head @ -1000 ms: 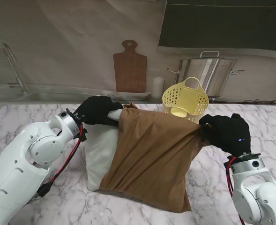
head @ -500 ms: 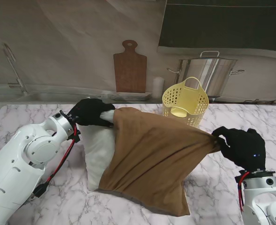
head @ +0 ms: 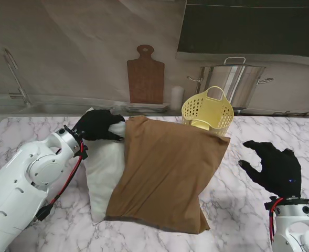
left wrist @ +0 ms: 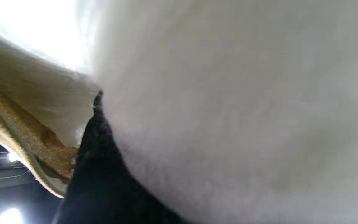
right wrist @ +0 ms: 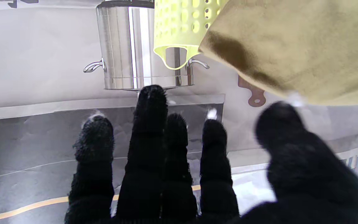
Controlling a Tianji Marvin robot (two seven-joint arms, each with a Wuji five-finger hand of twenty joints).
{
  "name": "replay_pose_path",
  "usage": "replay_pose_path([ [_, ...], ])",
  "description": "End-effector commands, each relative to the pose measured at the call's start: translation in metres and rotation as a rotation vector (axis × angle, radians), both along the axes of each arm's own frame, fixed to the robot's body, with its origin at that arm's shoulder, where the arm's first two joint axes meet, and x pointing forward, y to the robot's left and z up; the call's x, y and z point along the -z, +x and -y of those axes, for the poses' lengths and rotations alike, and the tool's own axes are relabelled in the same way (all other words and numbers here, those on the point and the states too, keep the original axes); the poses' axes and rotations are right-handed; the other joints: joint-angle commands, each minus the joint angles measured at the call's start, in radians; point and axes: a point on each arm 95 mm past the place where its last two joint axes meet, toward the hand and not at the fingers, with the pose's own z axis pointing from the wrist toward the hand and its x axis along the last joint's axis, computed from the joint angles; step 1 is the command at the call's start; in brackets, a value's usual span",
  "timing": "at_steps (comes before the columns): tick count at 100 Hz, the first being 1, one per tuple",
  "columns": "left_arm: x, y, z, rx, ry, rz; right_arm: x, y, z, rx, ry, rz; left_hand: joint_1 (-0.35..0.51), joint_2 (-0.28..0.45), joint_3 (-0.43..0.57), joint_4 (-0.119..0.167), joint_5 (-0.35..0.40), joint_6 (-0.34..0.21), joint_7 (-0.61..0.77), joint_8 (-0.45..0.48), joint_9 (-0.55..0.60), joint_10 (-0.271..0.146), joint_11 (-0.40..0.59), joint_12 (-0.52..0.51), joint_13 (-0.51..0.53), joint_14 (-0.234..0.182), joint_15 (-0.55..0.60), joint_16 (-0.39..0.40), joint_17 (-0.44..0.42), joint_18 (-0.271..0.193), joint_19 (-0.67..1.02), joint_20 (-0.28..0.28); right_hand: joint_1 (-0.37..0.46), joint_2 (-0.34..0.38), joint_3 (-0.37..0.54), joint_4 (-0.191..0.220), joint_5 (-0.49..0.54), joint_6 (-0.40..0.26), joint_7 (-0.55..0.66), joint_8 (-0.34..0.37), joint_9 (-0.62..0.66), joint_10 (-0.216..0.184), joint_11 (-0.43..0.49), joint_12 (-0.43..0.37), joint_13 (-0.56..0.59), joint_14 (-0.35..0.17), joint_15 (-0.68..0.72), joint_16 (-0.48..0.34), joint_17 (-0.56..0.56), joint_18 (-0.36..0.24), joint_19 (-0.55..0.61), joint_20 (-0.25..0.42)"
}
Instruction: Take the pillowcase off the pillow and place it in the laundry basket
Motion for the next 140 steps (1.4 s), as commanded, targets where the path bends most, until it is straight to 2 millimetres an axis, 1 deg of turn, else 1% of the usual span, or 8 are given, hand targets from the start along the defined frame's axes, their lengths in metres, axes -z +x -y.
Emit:
replay_pose_path([
  [1,-0.007,-0.001,0.007,0.028,-0.008,0.021,-0.004,0.002,-0.002,-0.012,-0.012,-0.014,0.187,0.081,0.14,0.079,0.017,-0.1,0.09,0.027,0.023,-0.023,0.037,0.02,0.021,-0.028,0.039,0.027,-0.014,-0.038,1.224,0.021,-0.086,0.001,-0.067,0.031,-0.081,0.057,-0.103,-0.01,-0.112,0.03,-0.085,-0.075,-0.085,0.031,-0.1,-0.036,-0.061,0.031,-0.04,0.022],
  [40,-0.025,-0.026,0.017,0.143,-0.059,0.144,-0.023,0.035,-0.013,-0.039,-0.089,-0.151,0.193,0.098,0.131,0.076,0.002,-0.105,0.097,0.023,0.006,-0.024,0.04,0.018,0.011,-0.033,0.027,0.023,-0.024,-0.037,1.21,0.02,-0.238,-0.097,-0.051,0.011,-0.362,0.106,-0.384,-0.052,-0.363,0.091,-0.189,-0.236,-0.25,0.08,-0.306,-0.106,-0.199,0.108,-0.192,0.086],
  [64,-0.03,-0.032,0.018,0.159,-0.06,0.163,-0.021,0.05,-0.029,-0.113,-0.078,-0.211,0.196,0.099,0.126,0.077,0.0,-0.102,0.1,0.021,0.005,-0.025,0.043,0.017,0.011,-0.032,0.026,0.023,-0.024,-0.036,1.207,0.021,-0.026,0.075,-0.272,0.017,0.07,-0.261,0.046,0.134,-0.396,0.081,-0.262,-0.277,-0.429,0.13,-0.469,-0.202,-0.351,0.178,-0.385,0.086],
  [72,-0.029,-0.031,0.018,0.155,-0.059,0.159,-0.018,0.052,-0.034,-0.163,-0.035,-0.193,0.197,0.1,0.125,0.078,0.0,-0.102,0.1,0.02,0.004,-0.024,0.044,0.017,0.01,-0.031,0.026,0.023,-0.026,-0.033,1.206,0.022,0.289,0.189,-0.648,0.048,0.211,-0.372,0.385,-0.004,-0.328,0.041,-0.229,-0.283,-0.45,0.127,-0.526,-0.259,-0.375,0.173,-0.454,0.035],
  [82,-0.028,-0.028,0.018,0.147,-0.053,0.154,-0.015,0.054,-0.036,-0.225,-0.012,-0.149,0.199,0.1,0.125,0.079,-0.002,-0.101,0.101,0.02,0.002,-0.025,0.044,0.017,0.01,-0.031,0.026,0.023,-0.026,-0.032,1.207,0.023,0.374,0.219,-0.633,0.071,0.451,-0.194,0.468,0.112,-0.173,-0.016,-0.096,-0.185,-0.384,0.106,-0.516,-0.266,-0.348,0.163,-0.456,0.02],
  [91,-0.027,-0.025,0.017,0.131,-0.051,0.144,-0.012,0.056,-0.036,-0.295,0.017,-0.104,0.2,0.101,0.123,0.08,-0.002,-0.1,0.102,0.019,0.002,-0.025,0.046,0.018,0.009,-0.03,0.027,0.024,-0.027,-0.032,1.208,0.024,0.117,0.053,0.088,0.052,0.577,0.115,0.57,0.354,0.052,-0.066,0.065,0.018,-0.202,0.051,-0.376,-0.162,-0.267,0.159,-0.395,0.006],
  [100,-0.024,-0.021,0.015,0.11,-0.05,0.13,-0.009,0.056,-0.033,-0.311,0.022,-0.047,0.202,0.101,0.123,0.081,-0.002,-0.099,0.103,0.02,0.003,-0.025,0.046,0.018,0.01,-0.029,0.028,0.025,-0.025,-0.032,1.208,0.025,0.08,-0.133,0.389,0.042,0.655,0.282,0.688,0.456,0.247,-0.081,0.118,0.205,-0.044,0.013,-0.207,-0.057,-0.179,0.159,-0.318,0.014],
  [140,-0.008,-0.007,-0.002,0.029,-0.036,0.063,0.015,0.039,-0.017,-0.266,0.089,0.001,0.201,0.1,0.121,0.083,-0.002,-0.097,0.104,0.019,0.002,-0.024,0.047,0.02,0.01,-0.028,0.029,0.026,-0.026,-0.032,1.208,0.027,0.172,-0.46,0.696,0.038,0.814,0.532,0.709,0.402,0.463,-0.07,0.073,0.182,0.131,0.052,-0.151,0.032,-0.058,0.122,-0.234,-0.043],
])
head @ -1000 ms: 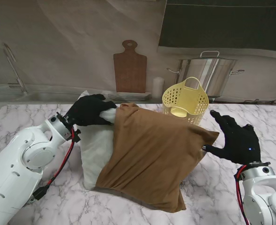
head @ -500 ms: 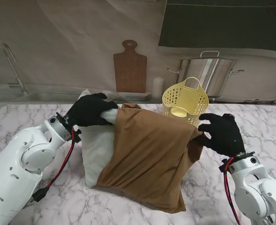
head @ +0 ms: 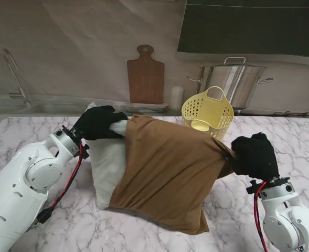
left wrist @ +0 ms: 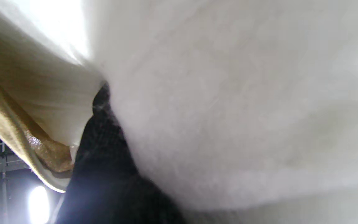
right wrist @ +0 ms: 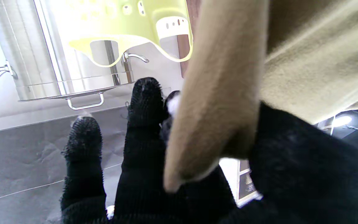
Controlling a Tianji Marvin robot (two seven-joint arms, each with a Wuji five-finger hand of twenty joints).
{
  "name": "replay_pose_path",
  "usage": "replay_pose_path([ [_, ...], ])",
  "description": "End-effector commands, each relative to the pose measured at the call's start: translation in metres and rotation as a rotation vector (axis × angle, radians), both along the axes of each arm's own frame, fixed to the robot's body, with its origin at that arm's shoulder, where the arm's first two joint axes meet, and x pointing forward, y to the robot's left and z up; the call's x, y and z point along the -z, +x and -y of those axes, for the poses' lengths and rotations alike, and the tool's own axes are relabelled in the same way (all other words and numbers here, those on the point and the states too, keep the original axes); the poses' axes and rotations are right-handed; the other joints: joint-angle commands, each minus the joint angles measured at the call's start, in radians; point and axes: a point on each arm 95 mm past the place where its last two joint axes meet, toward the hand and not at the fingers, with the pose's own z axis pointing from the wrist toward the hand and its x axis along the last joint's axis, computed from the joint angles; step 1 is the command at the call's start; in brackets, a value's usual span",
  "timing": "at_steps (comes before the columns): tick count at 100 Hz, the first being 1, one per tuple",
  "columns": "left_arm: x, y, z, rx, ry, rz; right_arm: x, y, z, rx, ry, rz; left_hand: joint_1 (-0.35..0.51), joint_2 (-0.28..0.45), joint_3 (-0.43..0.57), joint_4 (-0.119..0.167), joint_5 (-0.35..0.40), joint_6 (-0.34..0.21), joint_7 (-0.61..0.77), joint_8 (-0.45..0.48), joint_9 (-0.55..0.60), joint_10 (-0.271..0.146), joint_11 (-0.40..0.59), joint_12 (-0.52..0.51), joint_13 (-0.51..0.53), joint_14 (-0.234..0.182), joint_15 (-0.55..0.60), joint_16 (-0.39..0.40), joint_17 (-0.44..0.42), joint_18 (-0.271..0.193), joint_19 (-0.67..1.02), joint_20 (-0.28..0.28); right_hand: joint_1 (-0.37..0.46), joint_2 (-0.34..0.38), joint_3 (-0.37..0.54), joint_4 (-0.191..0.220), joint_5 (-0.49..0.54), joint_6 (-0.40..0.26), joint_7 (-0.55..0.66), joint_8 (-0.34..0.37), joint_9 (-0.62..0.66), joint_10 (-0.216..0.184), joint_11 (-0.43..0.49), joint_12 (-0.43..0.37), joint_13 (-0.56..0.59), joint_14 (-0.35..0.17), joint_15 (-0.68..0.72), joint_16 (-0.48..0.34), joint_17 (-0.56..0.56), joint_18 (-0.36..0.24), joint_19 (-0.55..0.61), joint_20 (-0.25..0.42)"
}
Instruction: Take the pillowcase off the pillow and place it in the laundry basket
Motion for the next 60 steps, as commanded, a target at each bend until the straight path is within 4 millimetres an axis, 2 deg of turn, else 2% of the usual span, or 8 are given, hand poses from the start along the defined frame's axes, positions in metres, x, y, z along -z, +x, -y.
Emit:
replay_pose_path([
  [1,0.004,0.007,-0.007,-0.029,0.019,-0.024,0.016,-0.008,0.006,0.021,0.001,-0.039,0.195,0.1,0.121,0.083,0.0,-0.097,0.093,0.019,0.011,-0.025,0.043,0.019,0.01,-0.03,0.031,0.026,-0.017,-0.032,1.208,0.021,0.068,-0.049,0.128,0.012,0.026,0.195,0.014,-0.011,0.07,-0.06,-0.012,-0.009,0.019,-0.001,-0.016,0.018,0.002,-0.02,0.014,-0.011],
  [30,0.013,0.012,-0.015,-0.06,0.025,-0.055,0.036,-0.03,0.011,0.039,0.042,-0.056,0.196,0.1,0.121,0.084,-0.001,-0.097,0.092,0.019,0.011,-0.024,0.044,0.02,0.011,-0.028,0.031,0.026,-0.017,-0.032,1.209,0.023,0.088,-0.033,0.114,0.006,0.02,0.219,-0.003,-0.024,0.06,-0.051,-0.024,-0.006,0.015,0.009,-0.037,0.029,0.015,-0.031,0.019,-0.022],
  [39,0.013,0.012,-0.015,-0.06,0.025,-0.053,0.039,-0.036,0.012,0.044,0.052,-0.054,0.196,0.1,0.121,0.084,-0.001,-0.097,0.093,0.02,0.01,-0.024,0.044,0.02,0.01,-0.028,0.031,0.026,-0.017,-0.032,1.209,0.023,0.081,-0.03,0.11,0.007,0.019,0.206,-0.004,-0.023,0.06,-0.052,-0.028,-0.009,0.014,0.005,-0.042,0.029,0.014,-0.031,0.019,-0.025],
  [44,0.012,0.012,-0.014,-0.054,0.021,-0.048,0.04,-0.038,0.011,0.048,0.06,-0.054,0.196,0.101,0.12,0.084,-0.002,-0.096,0.092,0.019,0.01,-0.023,0.044,0.021,0.01,-0.028,0.031,0.026,-0.017,-0.032,1.209,0.023,0.037,0.032,0.043,0.011,-0.005,0.1,-0.027,-0.028,0.059,-0.05,-0.054,-0.026,0.008,-0.011,-0.066,0.002,-0.008,-0.029,0.012,-0.033],
  [49,0.011,0.011,-0.012,-0.046,0.017,-0.041,0.039,-0.039,0.011,0.054,0.053,-0.057,0.196,0.102,0.12,0.084,-0.003,-0.096,0.092,0.019,0.009,-0.025,0.044,0.021,0.009,-0.029,0.031,0.026,-0.018,-0.032,1.209,0.023,0.011,0.072,0.014,0.023,-0.02,0.057,-0.031,-0.015,0.043,-0.056,-0.063,-0.025,-0.01,-0.021,-0.072,-0.017,-0.029,-0.025,0.012,-0.031],
  [51,0.01,0.01,-0.011,-0.042,0.014,-0.037,0.038,-0.039,0.011,0.057,0.047,-0.061,0.197,0.102,0.121,0.085,-0.003,-0.097,0.092,0.019,0.008,-0.025,0.044,0.021,0.009,-0.029,0.031,0.026,-0.018,-0.032,1.209,0.023,-0.012,0.12,-0.016,0.03,-0.043,0.017,-0.038,-0.012,0.021,-0.056,-0.057,-0.02,-0.027,-0.022,-0.071,-0.023,-0.042,-0.023,0.01,-0.028],
  [55,0.008,0.009,-0.008,-0.033,0.007,-0.029,0.036,-0.038,0.011,0.065,0.043,-0.07,0.195,0.103,0.12,0.084,-0.004,-0.096,0.092,0.019,0.008,-0.025,0.044,0.021,0.008,-0.03,0.03,0.026,-0.018,-0.032,1.209,0.023,-0.047,0.252,-0.138,0.048,-0.112,-0.074,-0.071,-0.021,-0.038,-0.045,-0.041,-0.035,-0.066,-0.013,-0.074,-0.036,-0.066,-0.022,0.005,-0.017],
  [60,0.006,0.008,-0.005,-0.023,-0.002,-0.012,0.033,-0.036,0.009,0.072,0.044,-0.086,0.196,0.105,0.12,0.084,-0.006,-0.097,0.091,0.019,0.006,-0.024,0.044,0.021,0.007,-0.031,0.03,0.026,-0.018,-0.032,1.209,0.023,-0.06,0.343,-0.248,0.057,-0.176,-0.157,-0.1,-0.049,-0.087,-0.031,-0.033,-0.065,-0.1,0.001,-0.073,-0.045,-0.088,-0.022,-0.001,-0.006],
])
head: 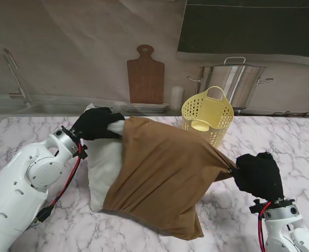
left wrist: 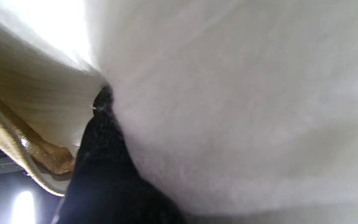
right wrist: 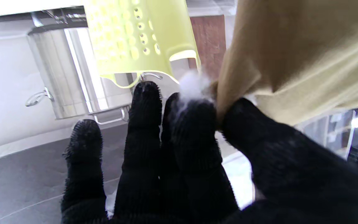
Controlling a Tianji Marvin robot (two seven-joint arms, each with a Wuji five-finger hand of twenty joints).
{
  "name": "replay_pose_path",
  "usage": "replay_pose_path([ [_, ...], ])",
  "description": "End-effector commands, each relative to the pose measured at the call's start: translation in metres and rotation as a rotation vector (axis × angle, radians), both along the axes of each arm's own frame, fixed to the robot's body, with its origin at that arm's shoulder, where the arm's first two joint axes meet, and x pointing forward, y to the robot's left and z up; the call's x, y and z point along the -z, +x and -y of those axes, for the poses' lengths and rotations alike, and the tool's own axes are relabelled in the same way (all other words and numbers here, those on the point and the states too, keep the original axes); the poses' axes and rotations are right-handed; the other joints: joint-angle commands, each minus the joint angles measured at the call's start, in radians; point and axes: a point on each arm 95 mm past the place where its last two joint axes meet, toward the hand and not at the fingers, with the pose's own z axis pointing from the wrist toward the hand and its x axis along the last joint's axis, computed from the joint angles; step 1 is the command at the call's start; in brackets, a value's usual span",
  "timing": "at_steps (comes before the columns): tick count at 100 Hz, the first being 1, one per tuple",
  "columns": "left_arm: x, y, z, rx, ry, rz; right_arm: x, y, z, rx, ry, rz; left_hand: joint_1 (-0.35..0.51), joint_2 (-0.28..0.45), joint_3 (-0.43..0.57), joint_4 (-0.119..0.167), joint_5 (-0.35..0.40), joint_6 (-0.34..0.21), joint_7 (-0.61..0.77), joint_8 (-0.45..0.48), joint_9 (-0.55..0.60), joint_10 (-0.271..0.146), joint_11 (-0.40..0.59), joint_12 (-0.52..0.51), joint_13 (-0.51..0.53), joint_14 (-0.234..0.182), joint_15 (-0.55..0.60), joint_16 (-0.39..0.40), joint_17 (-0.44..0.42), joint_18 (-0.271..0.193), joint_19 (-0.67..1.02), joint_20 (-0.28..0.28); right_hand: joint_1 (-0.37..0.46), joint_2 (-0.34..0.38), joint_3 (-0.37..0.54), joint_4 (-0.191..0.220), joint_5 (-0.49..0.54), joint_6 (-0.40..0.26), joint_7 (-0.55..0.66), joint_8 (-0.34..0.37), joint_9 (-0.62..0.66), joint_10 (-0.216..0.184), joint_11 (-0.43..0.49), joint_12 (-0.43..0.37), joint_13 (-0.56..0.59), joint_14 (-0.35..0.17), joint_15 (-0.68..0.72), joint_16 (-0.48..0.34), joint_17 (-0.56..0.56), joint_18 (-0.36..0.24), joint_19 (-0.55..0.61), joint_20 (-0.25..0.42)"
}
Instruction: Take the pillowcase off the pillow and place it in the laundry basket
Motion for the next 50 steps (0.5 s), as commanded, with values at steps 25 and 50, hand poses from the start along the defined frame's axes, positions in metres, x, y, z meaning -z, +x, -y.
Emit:
replay_pose_path([
  [25,-0.015,-0.006,0.019,0.063,-0.039,0.054,-0.019,0.012,-0.014,0.011,-0.022,-0.065,0.197,0.097,0.118,0.083,0.001,-0.089,0.092,0.019,0.012,-0.024,0.046,0.021,0.008,-0.03,0.036,0.026,-0.019,-0.036,1.206,0.018,-0.128,0.201,-0.474,0.03,-0.579,-0.21,-0.595,-0.221,-0.359,0.028,-0.099,-0.221,-0.206,0.04,-0.146,-0.128,-0.103,0.0,-0.058,0.021],
  [50,-0.017,-0.011,0.024,0.084,-0.046,0.062,-0.052,0.02,-0.028,-0.005,-0.055,-0.023,0.197,0.097,0.117,0.083,0.002,-0.088,0.093,0.018,0.011,-0.024,0.047,0.02,0.006,-0.029,0.035,0.025,-0.021,-0.034,1.204,0.018,-0.293,0.127,-0.477,-0.004,-0.994,-0.106,-0.928,-0.36,-0.691,0.099,-0.232,-0.435,-0.344,0.118,-0.317,-0.263,-0.134,0.035,-0.109,0.013],
])
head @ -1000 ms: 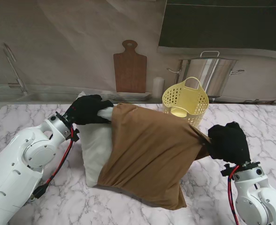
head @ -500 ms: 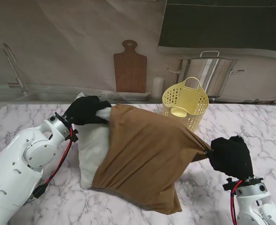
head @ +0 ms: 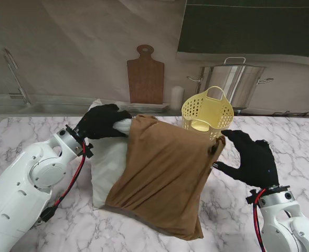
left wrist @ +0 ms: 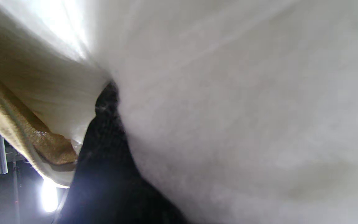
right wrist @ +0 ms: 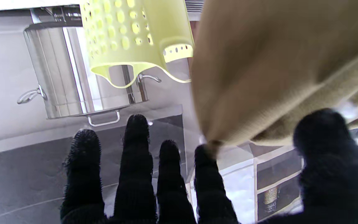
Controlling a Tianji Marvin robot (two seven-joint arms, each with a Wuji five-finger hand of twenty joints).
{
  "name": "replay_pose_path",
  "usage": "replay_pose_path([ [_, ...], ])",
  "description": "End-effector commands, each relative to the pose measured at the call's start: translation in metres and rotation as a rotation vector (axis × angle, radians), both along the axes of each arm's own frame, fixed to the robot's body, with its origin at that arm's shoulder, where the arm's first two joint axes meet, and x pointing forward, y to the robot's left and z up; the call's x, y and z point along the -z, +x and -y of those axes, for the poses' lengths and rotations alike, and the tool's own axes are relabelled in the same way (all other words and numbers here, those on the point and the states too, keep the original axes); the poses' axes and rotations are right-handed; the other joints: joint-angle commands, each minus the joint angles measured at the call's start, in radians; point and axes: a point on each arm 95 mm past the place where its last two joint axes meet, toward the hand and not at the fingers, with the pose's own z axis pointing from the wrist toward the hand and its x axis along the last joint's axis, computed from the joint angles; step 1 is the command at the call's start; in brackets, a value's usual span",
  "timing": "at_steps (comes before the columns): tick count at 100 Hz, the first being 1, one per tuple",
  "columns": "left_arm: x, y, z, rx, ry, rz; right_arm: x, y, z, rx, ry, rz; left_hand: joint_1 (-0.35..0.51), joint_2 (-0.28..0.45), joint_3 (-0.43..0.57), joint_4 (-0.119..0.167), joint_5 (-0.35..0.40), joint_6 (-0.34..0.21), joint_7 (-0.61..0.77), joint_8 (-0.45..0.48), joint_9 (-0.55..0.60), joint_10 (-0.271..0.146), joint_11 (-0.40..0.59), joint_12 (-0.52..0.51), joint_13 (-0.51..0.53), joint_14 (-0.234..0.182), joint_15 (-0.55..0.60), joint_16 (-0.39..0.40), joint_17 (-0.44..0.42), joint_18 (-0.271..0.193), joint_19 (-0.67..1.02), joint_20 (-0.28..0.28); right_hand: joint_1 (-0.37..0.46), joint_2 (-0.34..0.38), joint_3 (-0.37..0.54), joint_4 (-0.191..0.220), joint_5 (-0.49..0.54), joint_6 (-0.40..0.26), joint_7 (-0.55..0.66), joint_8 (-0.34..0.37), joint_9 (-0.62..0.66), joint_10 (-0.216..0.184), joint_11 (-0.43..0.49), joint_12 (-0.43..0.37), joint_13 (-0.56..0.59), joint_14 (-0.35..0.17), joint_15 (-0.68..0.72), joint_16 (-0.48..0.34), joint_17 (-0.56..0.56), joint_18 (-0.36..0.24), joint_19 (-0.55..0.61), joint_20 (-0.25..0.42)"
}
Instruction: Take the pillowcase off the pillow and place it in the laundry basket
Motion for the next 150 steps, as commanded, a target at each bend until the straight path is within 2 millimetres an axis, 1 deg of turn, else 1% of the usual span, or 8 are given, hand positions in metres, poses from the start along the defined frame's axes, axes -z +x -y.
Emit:
replay_pose_path([
  [1,-0.005,-0.002,0.005,0.017,-0.004,0.009,-0.018,0.004,-0.008,-0.019,-0.005,0.031,0.186,0.098,0.116,0.083,0.002,-0.089,0.093,0.018,0.01,-0.027,0.038,0.019,0.007,-0.032,0.035,0.025,-0.02,-0.034,1.204,0.018,-0.068,-0.026,0.017,-0.016,-0.092,0.045,-0.082,-0.035,-0.066,0.026,-0.046,-0.059,-0.027,0.033,-0.048,-0.034,-0.001,0.034,-0.023,0.002],
  [34,-0.006,-0.002,0.01,0.025,0.0,0.014,-0.032,0.02,-0.049,-0.094,-0.075,-0.126,0.188,0.097,0.117,0.084,0.001,-0.088,0.093,0.018,0.011,-0.026,0.04,0.019,0.007,-0.032,0.035,0.025,-0.02,-0.033,1.203,0.018,-0.194,-0.169,0.145,-0.071,-0.137,0.134,-0.157,-0.023,-0.014,0.079,-0.077,-0.139,0.143,0.019,0.03,0.023,0.13,0.042,0.069,0.074],
  [63,-0.007,-0.003,0.007,0.023,-0.001,0.021,-0.019,0.027,-0.057,-0.027,-0.077,-0.256,0.188,0.098,0.117,0.084,0.001,-0.087,0.093,0.018,0.011,-0.027,0.041,0.019,0.008,-0.033,0.036,0.025,-0.02,-0.033,1.203,0.019,0.336,-0.257,0.156,0.02,0.072,0.118,0.019,-0.029,0.493,-0.116,0.236,-0.002,0.494,-0.162,0.476,0.276,0.297,-0.105,0.319,0.165],
  [73,-0.008,-0.003,0.008,0.023,0.002,0.019,-0.017,0.026,-0.055,-0.026,-0.047,-0.262,0.188,0.096,0.116,0.084,0.001,-0.088,0.093,0.018,0.012,-0.026,0.041,0.019,0.008,-0.032,0.036,0.025,-0.018,-0.033,1.204,0.019,0.499,-0.167,0.304,-0.122,0.33,0.06,0.209,-0.051,0.744,-0.157,0.321,0.115,0.609,-0.214,0.655,0.299,0.374,-0.146,0.408,0.146],
  [80,-0.008,-0.003,0.008,0.023,0.002,0.019,-0.016,0.025,-0.054,-0.031,-0.033,-0.266,0.188,0.096,0.117,0.084,0.003,-0.086,0.093,0.018,0.012,-0.026,0.041,0.018,0.008,-0.032,0.036,0.025,-0.019,-0.033,1.203,0.019,0.514,-0.117,0.342,-0.16,0.39,-0.033,0.606,-0.258,0.788,-0.12,0.361,0.214,0.652,-0.239,0.761,0.29,0.406,-0.158,0.458,0.12],
  [90,-0.008,-0.003,0.008,0.021,0.004,0.018,-0.016,0.022,-0.05,-0.036,-0.054,-0.293,0.188,0.096,0.116,0.084,0.003,-0.087,0.093,0.018,0.014,-0.027,0.042,0.019,0.008,-0.032,0.036,0.025,-0.018,-0.034,1.204,0.02,0.542,-0.084,0.355,-0.166,0.503,-0.181,0.744,-0.176,0.784,-0.108,0.382,0.359,0.658,-0.261,0.853,0.291,0.422,-0.153,0.484,0.115],
  [119,-0.007,-0.001,-0.002,-0.006,0.01,0.015,-0.016,0.011,-0.039,-0.025,-0.093,-0.29,0.188,0.094,0.119,0.085,0.004,-0.086,0.093,0.018,0.014,-0.024,0.043,0.02,0.01,-0.031,0.038,0.026,-0.017,-0.031,1.205,0.021,0.546,-0.184,0.478,-0.126,0.435,-0.132,0.577,-0.116,0.707,-0.123,0.268,0.387,0.566,-0.229,0.718,0.261,0.369,-0.153,0.421,0.079],
  [150,-0.007,-0.002,-0.002,-0.008,0.017,0.008,-0.016,0.011,-0.037,-0.048,-0.114,-0.308,0.188,0.092,0.119,0.084,0.006,-0.086,0.093,0.019,0.016,-0.02,0.045,0.022,0.015,-0.031,0.042,0.028,-0.011,-0.034,1.209,0.022,0.643,-0.205,0.581,-0.19,0.511,-0.186,0.457,0.07,0.597,-0.12,0.289,0.441,0.473,-0.223,0.694,0.313,0.374,-0.138,0.382,0.055],
])
